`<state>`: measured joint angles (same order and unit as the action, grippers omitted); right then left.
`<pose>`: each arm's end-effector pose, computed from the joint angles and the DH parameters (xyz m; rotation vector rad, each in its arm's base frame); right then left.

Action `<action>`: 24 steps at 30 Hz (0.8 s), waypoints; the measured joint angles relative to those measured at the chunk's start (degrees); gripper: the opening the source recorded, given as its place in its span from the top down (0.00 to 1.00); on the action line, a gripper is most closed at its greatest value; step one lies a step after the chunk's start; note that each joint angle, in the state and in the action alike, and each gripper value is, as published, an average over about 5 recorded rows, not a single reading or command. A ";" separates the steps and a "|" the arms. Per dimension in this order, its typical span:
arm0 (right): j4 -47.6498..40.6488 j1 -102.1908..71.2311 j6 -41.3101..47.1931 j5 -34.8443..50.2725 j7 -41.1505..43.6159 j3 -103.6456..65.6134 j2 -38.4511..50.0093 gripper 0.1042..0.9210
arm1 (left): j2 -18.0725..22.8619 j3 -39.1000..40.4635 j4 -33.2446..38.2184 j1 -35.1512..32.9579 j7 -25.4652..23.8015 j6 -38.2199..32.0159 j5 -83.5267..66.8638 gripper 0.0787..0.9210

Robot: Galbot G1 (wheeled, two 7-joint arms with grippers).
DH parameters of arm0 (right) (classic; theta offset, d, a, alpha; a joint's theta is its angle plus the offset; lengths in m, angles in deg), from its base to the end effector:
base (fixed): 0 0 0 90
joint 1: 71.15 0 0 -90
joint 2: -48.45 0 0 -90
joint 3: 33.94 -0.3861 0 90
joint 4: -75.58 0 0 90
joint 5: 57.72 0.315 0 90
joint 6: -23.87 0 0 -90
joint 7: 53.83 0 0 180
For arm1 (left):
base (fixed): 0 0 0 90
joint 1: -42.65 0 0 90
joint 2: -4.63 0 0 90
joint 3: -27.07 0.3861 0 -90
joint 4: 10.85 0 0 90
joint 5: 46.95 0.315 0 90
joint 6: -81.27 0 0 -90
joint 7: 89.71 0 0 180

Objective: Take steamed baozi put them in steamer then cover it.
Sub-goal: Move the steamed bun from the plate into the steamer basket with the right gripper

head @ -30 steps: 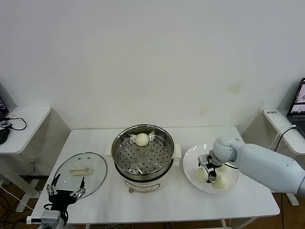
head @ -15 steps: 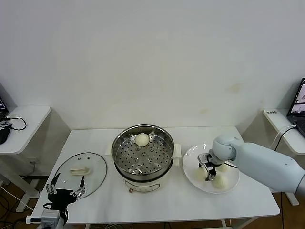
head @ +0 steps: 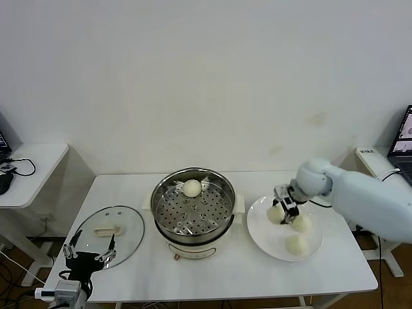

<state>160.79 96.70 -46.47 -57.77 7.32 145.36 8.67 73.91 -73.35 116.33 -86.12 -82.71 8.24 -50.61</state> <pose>0.4946 -0.1161 -0.1026 1.3137 -1.3799 1.5750 0.0879 0.1117 -0.2848 0.1289 -2.8247 -0.5142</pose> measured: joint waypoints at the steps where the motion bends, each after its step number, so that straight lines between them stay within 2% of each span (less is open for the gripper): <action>1: 0.21 1.60 0.26 0.90 -0.07 0.66 -0.29 0.30 | -0.08 0.05 0.02 0.09 0.00 0.05 -0.01 0.12; 11: 0.66 14.54 4.53 11.39 -2.42 6.20 -7.58 0.29 | -0.99 -0.26 -0.06 0.80 -0.04 0.49 -0.64 0.12; 24: -5.59 15.38 12.11 22.97 -8.47 8.86 -25.67 0.29 | -0.47 -2.30 0.70 0.57 -0.11 0.60 -1.53 0.12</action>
<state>155.20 112.07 -34.35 -34.81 -1.15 154.22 -17.00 73.44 -75.65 117.03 -85.55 -82.82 8.83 -52.14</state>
